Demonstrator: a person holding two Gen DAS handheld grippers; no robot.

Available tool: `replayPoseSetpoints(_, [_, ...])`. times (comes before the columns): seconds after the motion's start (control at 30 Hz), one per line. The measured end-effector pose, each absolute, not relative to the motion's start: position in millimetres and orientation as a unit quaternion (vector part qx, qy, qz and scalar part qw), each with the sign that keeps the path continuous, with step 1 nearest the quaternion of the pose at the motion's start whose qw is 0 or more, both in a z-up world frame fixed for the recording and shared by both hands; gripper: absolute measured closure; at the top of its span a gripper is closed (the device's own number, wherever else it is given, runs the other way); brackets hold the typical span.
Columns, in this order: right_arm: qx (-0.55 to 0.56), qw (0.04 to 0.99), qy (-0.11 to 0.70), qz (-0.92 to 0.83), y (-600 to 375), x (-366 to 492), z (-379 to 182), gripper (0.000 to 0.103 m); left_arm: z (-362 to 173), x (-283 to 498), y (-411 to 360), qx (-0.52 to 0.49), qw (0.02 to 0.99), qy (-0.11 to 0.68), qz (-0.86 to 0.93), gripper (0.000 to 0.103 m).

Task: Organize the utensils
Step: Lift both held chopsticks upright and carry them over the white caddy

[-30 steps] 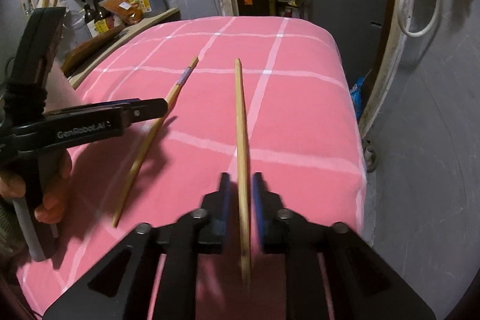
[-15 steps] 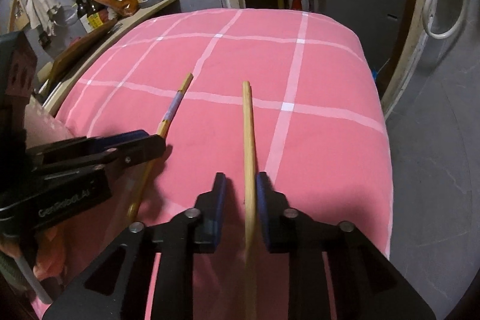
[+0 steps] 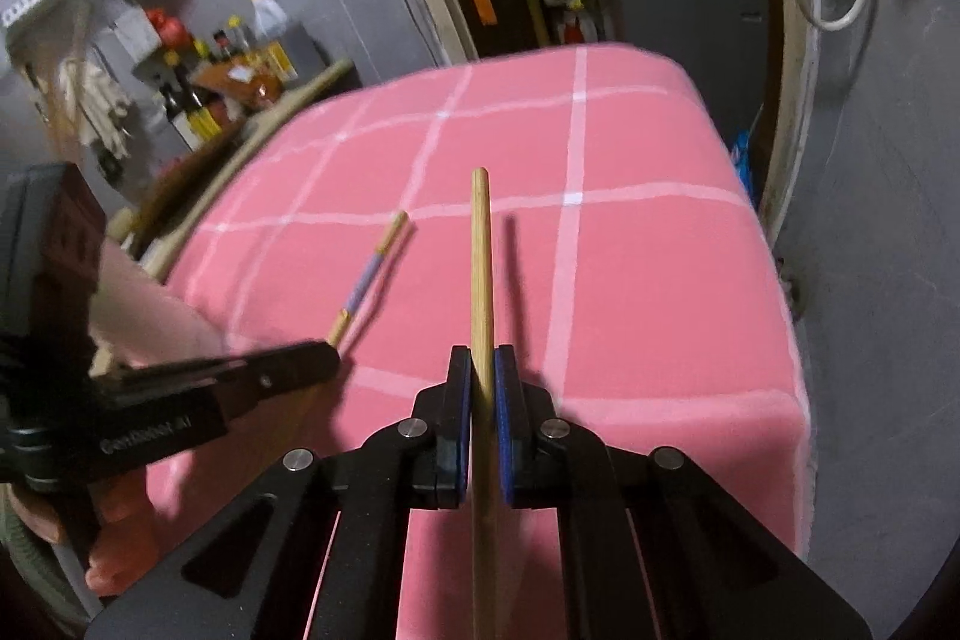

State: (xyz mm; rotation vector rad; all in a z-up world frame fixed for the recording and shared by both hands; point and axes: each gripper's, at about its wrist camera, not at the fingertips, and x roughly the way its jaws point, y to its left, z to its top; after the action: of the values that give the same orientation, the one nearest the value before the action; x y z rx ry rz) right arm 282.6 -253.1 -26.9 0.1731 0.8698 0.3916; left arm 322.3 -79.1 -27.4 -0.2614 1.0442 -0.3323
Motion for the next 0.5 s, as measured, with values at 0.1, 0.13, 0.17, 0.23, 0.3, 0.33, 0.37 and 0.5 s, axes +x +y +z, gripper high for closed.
replayPoseSetpoints(0.1, [0.101, 0.897, 0.386, 0.189, -254, 262, -18, 0.097, -20, 305, -74, -0.123, 0.854, 0.479, -0.163, 0.099])
replayPoseSetpoints(0.13, [0.104, 0.902, 0.374, 0.189, -253, 256, -14, 0.097, -17, 296, -72, -0.122, 0.858, 0.47, -0.166, 0.099])
replayPoseSetpoints(0.17, [0.108, 0.907, 0.358, 0.191, -253, 249, -10, 0.097, -12, 289, -71, -0.12, 0.864, 0.459, -0.168, 0.099])
replayPoseSetpoints(0.23, [0.112, 0.917, 0.329, 0.194, -250, 235, 0, 0.097, -2, 275, -71, -0.117, 0.879, 0.431, -0.168, 0.099])
replayPoseSetpoints(0.3, [0.12, 0.926, 0.295, 0.202, -245, 221, 10, 0.097, 9, 260, -68, -0.113, 0.893, 0.401, -0.17, 0.099])
replayPoseSetpoints(0.33, [0.125, 0.928, 0.281, 0.209, -242, 215, 14, 0.097, 15, 252, -65, -0.113, 0.899, 0.387, -0.169, 0.099])
replayPoseSetpoints(0.37, [0.135, 0.929, 0.266, 0.219, -241, 210, 18, 0.097, 19, 246, -62, -0.115, 0.903, 0.379, -0.169, 0.099])
replayPoseSetpoints(0.5, [0.152, 0.935, 0.212, 0.241, -230, 193, 34, 0.097, 35, 225, -51, -0.124, 0.917, 0.341, -0.166, 0.099])
